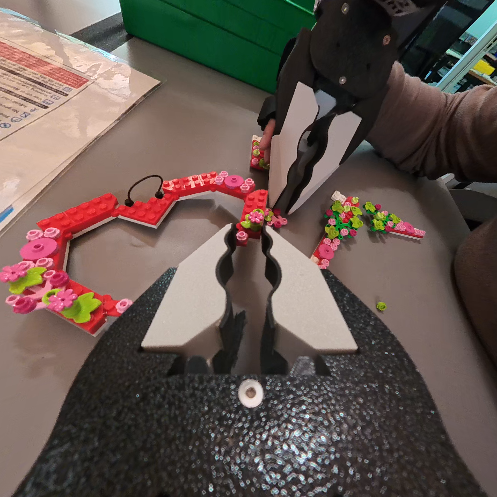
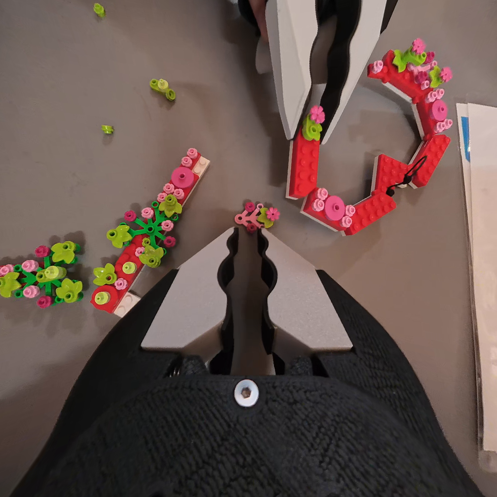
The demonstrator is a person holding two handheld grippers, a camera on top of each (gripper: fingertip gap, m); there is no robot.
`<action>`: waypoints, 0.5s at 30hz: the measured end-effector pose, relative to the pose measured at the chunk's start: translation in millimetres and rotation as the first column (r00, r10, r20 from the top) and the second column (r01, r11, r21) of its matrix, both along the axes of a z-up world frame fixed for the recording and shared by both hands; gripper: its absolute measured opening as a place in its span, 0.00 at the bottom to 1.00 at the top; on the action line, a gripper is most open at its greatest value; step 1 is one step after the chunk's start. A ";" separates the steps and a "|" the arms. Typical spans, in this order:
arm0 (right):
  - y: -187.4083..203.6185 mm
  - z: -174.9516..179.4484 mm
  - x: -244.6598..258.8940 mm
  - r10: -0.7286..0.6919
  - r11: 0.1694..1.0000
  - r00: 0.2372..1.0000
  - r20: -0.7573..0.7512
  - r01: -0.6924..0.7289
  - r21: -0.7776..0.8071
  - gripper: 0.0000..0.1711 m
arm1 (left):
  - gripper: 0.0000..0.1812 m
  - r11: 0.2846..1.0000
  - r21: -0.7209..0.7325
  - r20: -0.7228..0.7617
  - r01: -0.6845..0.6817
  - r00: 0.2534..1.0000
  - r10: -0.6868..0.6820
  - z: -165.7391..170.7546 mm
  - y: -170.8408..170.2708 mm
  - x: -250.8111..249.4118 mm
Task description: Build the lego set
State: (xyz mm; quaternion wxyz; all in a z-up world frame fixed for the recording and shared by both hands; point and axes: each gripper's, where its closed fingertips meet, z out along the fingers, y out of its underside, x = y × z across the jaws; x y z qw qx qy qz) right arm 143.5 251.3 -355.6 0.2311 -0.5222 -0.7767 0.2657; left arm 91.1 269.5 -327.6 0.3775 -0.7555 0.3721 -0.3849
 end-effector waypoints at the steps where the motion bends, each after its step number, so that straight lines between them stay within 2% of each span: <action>1: -0.6 -0.6 1.3 0.002 1.000 1.000 0.009 -0.002 -0.008 0.07 | 0.09 1.000 0.000 -0.001 0.000 1.000 0.000 -0.1 0.0 0.0; 7: -10.4 -3.3 -0.2 0.028 0.998 0.999 0.015 -0.027 -0.058 0.08 | 0.09 1.000 -0.002 -0.001 0.001 1.000 -0.001 -0.2 -0.1 0.2; 11: -27.4 -3.0 -6.4 0.091 0.991 0.996 -0.020 -0.093 -0.099 0.12 | 0.09 1.000 -0.002 -0.001 0.001 1.000 -0.001 -0.3 -0.1 0.2; 15: -21.9 -0.7 -5.1 0.081 0.995 0.996 -0.022 -0.082 -0.064 0.12 | 0.09 1.000 -0.002 -0.001 0.002 1.000 -0.002 -0.4 -0.1 0.3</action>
